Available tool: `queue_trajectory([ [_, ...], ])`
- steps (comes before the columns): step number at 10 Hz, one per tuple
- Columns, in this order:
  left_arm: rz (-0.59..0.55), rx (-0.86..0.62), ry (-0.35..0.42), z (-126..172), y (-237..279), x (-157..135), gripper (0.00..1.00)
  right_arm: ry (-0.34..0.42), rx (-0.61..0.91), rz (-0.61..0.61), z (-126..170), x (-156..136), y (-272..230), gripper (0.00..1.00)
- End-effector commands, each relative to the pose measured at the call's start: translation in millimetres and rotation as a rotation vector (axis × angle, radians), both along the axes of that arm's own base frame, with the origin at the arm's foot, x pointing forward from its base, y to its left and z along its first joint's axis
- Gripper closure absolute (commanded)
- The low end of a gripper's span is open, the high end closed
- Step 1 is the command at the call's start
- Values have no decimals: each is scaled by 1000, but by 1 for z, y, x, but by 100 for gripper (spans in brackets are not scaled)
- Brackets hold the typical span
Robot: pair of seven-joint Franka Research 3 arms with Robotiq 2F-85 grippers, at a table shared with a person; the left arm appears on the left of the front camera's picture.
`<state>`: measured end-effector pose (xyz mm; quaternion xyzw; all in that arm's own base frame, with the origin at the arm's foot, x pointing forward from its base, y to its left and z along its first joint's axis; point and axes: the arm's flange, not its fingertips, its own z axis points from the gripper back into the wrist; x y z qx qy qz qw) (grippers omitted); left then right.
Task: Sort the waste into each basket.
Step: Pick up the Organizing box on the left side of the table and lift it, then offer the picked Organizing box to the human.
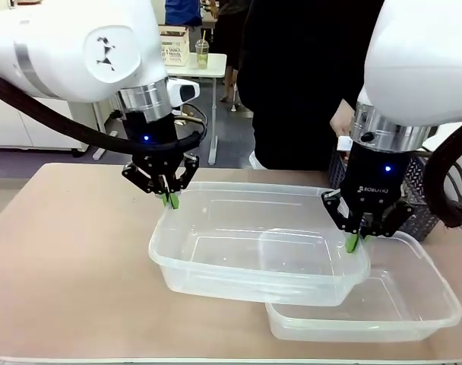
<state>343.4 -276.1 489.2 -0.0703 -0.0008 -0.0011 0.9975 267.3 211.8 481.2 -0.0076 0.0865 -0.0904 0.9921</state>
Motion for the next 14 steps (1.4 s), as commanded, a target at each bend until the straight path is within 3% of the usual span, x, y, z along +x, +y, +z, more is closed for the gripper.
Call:
queue_trajectory([
  [1,17,1,-3,2,1,-1,91,14,0,22,3,2,4,94],
  [14,17,1,-3,2,1,-1,91,14,0,22,3,2,4,94],
])
